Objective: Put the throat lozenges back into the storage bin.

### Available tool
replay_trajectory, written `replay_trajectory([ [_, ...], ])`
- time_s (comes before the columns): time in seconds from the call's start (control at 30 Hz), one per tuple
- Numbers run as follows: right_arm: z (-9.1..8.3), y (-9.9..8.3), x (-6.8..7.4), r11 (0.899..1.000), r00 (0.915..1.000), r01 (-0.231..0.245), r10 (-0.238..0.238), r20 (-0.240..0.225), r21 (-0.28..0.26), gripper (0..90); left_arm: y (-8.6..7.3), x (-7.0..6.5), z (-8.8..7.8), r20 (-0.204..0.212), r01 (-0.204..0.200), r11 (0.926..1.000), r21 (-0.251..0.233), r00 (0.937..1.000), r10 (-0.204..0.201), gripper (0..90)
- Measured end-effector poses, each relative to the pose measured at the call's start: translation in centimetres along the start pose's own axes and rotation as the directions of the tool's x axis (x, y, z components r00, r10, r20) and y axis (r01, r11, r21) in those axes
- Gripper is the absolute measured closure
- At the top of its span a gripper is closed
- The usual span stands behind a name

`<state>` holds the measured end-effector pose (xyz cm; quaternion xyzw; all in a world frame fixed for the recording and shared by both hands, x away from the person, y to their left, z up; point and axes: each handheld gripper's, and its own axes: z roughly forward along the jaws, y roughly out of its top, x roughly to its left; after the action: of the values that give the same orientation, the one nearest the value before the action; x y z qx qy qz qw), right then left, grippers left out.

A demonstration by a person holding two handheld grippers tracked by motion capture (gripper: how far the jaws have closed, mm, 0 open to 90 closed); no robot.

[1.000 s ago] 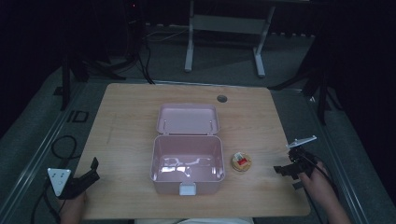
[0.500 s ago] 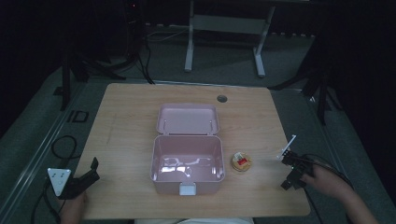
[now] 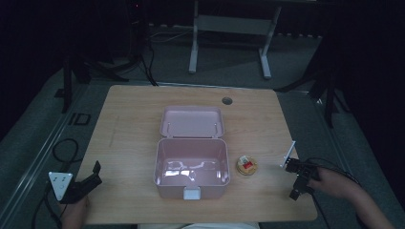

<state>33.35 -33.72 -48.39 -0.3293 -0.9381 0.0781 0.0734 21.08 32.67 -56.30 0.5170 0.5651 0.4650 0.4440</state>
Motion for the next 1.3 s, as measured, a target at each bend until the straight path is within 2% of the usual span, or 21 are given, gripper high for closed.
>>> replay_trajectory([
  [0.2,-0.5,1.3,-0.1,0.999,0.9997,0.017,-0.016,0.021,-0.033,13.5,0.0,0.0,0.0,0.001,0.001,1.0000,-0.001,1.0000,-0.001,3.0],
  [0.4,-0.4,3.1,0.0,0.999,0.9991,0.033,-0.032,0.028,-0.037,13.7,0.0,0.0,0.0,0.002,0.001,1.0000,-0.003,1.0000,-0.001,3.0],
  [0.53,-0.2,4.6,0.3,0.998,0.9980,0.060,-0.059,0.025,-0.032,13.7,0.0,0.0,0.0,0.002,0.001,1.0000,-0.003,1.0000,-0.001,3.0],
  [0.63,-0.5,5.9,0.5,0.996,0.9966,0.075,-0.073,0.039,-0.040,13.6,0.0,0.0,0.0,0.003,0.001,1.0000,-0.003,1.0000,-0.001,3.0],
  [0.87,-1.0,8.7,1.1,0.992,0.9942,0.104,-0.102,0.036,-0.072,13.1,0.0,0.1,0.0,0.006,0.004,1.0000,-0.007,1.0000,-0.004,3.0],
  [1.0,-1.1,10.3,1.4,0.990,0.9907,0.118,-0.113,0.076,-0.073,13.3,0.0,0.1,-0.1,0.007,0.004,1.0000,-0.008,1.0000,-0.004,3.0],
  [1.3,-1.9,13.7,2.4,0.984,0.9874,0.145,-0.137,0.079,-0.104,13.3,0.0,0.1,-0.1,0.011,0.004,1.0000,-0.007,0.9999,-0.004,3.0],
])
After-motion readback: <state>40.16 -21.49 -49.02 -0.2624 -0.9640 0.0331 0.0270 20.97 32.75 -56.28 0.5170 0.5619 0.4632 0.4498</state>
